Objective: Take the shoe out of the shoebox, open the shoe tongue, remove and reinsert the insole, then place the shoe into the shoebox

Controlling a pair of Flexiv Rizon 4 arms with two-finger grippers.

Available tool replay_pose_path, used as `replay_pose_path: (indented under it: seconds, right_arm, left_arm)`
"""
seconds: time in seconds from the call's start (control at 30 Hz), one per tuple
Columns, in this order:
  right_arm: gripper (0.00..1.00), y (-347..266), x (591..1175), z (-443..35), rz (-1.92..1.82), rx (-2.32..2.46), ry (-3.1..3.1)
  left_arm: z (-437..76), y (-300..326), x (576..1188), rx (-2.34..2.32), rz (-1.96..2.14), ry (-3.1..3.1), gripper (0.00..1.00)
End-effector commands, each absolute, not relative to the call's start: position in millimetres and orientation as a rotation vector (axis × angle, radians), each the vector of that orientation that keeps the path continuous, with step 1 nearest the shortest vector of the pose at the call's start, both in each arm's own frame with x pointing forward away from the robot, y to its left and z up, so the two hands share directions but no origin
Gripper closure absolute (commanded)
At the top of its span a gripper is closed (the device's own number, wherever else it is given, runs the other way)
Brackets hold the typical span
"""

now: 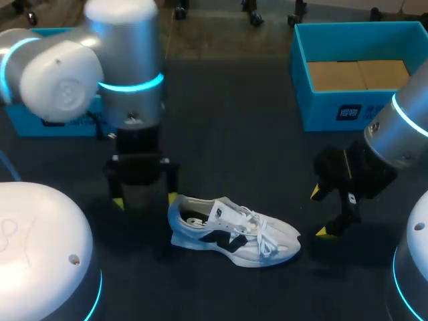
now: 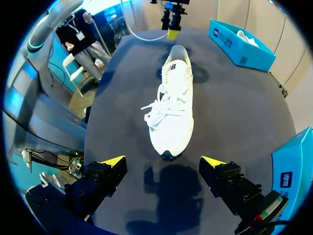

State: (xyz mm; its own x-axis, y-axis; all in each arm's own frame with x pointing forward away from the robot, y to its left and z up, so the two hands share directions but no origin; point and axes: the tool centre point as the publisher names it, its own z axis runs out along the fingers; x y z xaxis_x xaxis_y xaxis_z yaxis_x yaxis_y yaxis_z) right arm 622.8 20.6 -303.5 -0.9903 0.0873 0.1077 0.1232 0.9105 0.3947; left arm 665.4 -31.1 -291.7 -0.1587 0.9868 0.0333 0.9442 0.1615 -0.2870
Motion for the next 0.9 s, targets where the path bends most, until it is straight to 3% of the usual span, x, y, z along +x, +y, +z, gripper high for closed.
replay_pose_path:
  seconds: [0.03,0.43,0.9]
  right_arm:
    - [0.00,21,622,-304,-0.623,-0.164,-2.987]
    - [0.00,21,622,-304,-0.623,-0.164,-2.987]
    - [0.00,21,622,-304,-0.623,-0.164,-2.987]
  left_arm:
    - [-287,-13,670,-1.821,0.496,-2.276,0.00]
    - [-287,-13,670,-1.821,0.496,-2.276,0.00]
    - [-261,23,684,-0.797,1.077,-2.305,0.00]
